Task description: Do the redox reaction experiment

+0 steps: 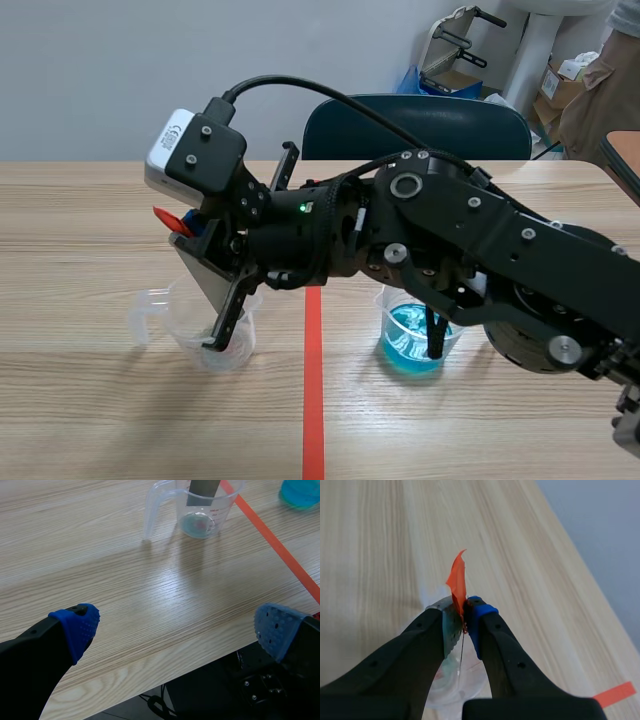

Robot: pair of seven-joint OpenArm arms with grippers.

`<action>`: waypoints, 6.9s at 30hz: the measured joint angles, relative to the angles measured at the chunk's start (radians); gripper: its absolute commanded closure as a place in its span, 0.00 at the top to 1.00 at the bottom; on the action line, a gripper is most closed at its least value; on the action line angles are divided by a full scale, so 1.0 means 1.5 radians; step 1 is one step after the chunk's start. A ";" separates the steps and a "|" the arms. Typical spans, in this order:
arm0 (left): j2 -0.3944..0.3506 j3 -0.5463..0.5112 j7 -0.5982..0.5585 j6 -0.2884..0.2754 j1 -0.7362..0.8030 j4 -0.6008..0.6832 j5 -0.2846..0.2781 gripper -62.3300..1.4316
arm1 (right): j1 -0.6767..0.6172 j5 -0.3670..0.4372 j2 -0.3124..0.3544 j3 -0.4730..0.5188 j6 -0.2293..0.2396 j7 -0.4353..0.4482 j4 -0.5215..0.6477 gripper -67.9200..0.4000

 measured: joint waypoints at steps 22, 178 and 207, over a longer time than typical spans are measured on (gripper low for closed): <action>0.000 0.000 0.000 0.003 0.000 0.000 0.000 1.00 | -0.001 0.201 0.009 0.106 0.018 -0.301 0.264 0.01; 0.000 0.000 0.030 0.010 -0.015 0.000 0.013 1.00 | 0.057 0.373 0.011 0.143 0.002 -0.408 0.327 0.01; 0.000 0.000 0.030 0.010 -0.015 0.000 0.013 1.00 | -0.010 0.536 0.313 0.337 0.090 -0.325 0.327 0.02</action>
